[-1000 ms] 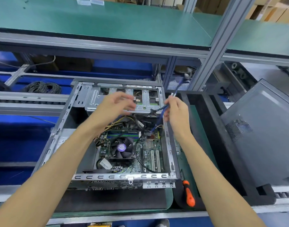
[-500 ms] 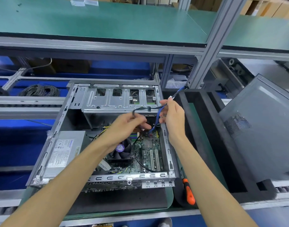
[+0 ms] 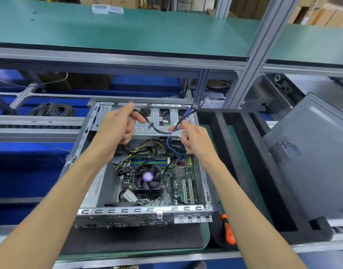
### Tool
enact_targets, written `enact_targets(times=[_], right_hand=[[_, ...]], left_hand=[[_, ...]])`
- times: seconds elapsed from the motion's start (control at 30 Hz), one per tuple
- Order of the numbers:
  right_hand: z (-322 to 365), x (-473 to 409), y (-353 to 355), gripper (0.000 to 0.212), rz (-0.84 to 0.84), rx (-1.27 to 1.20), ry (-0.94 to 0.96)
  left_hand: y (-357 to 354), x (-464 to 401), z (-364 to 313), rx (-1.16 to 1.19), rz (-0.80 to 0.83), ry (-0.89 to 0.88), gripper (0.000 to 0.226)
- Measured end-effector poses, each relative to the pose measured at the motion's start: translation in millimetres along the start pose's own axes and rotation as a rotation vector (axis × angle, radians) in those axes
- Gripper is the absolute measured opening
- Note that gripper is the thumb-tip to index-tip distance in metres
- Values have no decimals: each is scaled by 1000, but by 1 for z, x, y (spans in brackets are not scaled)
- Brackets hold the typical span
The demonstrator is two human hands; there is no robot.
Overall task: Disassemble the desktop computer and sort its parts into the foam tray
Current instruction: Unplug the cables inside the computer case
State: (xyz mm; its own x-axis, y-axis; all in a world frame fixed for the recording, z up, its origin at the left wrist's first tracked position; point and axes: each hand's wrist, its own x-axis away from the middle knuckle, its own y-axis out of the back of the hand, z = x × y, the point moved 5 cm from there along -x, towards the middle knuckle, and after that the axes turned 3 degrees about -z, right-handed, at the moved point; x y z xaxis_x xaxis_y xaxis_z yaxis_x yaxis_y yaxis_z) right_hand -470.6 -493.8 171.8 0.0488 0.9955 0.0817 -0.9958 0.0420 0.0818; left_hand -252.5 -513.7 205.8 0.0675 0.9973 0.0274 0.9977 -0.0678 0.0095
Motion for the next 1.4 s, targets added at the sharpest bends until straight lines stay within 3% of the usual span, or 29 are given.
enact_targets(times=[0.1,0.23,0.3,0.37,0.53,0.77,0.87,1.0,1.1,1.27,1.4], right_hand=[[2,3,5,45,-52,89,64],[5,5,16,49,-153,386,125],[6,8,25,53,-214,495,146],[8,14,41,53,-285,543,153],[-13,26,97,36,-464,569,-1],[-60,40,96,37,-207,560,-243],[-59,46,96,39,-160,563,-195],[-59,59,106,35,-68,606,-166],[-63,67,120,33,-34,583,-187],[-38,76,133,35,-157,495,-7],[2,90,102,32,-88,338,171]], left_hand=[[16,1,10,-233,27,64,46],[12,19,39,-701,357,263,40],[2,32,53,-865,514,291,26],[-7,39,61,-921,568,262,16],[-23,44,50,-872,405,97,15],[-65,57,33,-781,264,-35,16],[-70,59,38,-844,149,41,17],[-58,72,48,-1295,147,214,10],[-48,90,46,-1463,144,331,17],[-39,127,40,-1442,61,403,35],[-35,156,26,-1250,16,288,37]])
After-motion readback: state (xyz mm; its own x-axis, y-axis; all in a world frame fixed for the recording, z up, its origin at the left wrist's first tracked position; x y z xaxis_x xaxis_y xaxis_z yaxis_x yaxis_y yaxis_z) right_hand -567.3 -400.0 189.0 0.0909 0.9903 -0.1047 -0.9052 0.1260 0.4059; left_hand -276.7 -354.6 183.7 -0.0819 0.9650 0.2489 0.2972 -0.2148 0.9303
